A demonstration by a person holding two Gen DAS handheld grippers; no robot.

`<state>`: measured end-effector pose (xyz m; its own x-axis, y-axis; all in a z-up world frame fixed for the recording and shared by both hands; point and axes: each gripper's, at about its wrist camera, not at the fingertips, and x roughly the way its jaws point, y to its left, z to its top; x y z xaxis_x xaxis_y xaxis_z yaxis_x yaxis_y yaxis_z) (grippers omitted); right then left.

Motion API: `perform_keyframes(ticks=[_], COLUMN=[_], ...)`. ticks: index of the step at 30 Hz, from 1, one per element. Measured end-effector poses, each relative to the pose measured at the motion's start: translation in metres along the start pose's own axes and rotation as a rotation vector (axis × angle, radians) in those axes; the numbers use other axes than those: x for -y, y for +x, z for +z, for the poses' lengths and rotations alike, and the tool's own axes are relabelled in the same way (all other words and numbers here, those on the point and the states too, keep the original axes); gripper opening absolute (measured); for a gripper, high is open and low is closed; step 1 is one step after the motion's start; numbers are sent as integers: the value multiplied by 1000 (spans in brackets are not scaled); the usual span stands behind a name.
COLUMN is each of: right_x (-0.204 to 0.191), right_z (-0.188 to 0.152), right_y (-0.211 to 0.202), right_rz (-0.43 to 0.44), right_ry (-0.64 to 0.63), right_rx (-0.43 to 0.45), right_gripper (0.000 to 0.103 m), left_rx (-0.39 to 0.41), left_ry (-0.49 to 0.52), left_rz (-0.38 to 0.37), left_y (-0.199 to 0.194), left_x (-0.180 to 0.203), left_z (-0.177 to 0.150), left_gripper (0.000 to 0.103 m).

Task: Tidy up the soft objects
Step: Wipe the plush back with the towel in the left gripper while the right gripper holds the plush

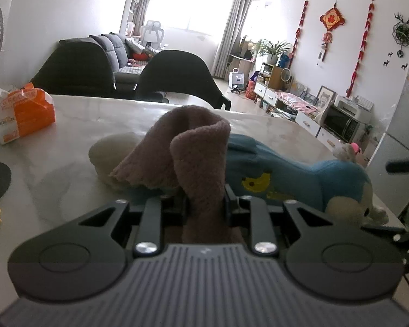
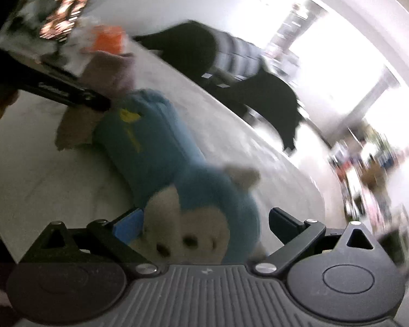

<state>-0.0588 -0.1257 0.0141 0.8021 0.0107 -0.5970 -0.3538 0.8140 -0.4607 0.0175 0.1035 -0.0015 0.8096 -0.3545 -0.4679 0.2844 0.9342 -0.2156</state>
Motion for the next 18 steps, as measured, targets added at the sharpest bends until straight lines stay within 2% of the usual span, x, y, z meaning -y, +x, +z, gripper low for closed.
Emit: perform_keyframes(ticks=[4,8,14,18], right_x=[4,9,26,25], right_z=[-20,-23,-24,-29], right_y=[12,25,37,33], right_rz=[-10,4,-149,-186], right_ry=[156,255,323,390], right_rx=[-25,-35,-53,-33], right_gripper=[94,94,95,94], left_rx=[5,9,18,29], left_ry=[43,77,87,90], left_rz=[26,44,42,70], left_y=[1,2,4,-3], left_x=[11,22,30,29], left_z=[-2,-3,-3,-5], left_gripper=[25,26,26,24])
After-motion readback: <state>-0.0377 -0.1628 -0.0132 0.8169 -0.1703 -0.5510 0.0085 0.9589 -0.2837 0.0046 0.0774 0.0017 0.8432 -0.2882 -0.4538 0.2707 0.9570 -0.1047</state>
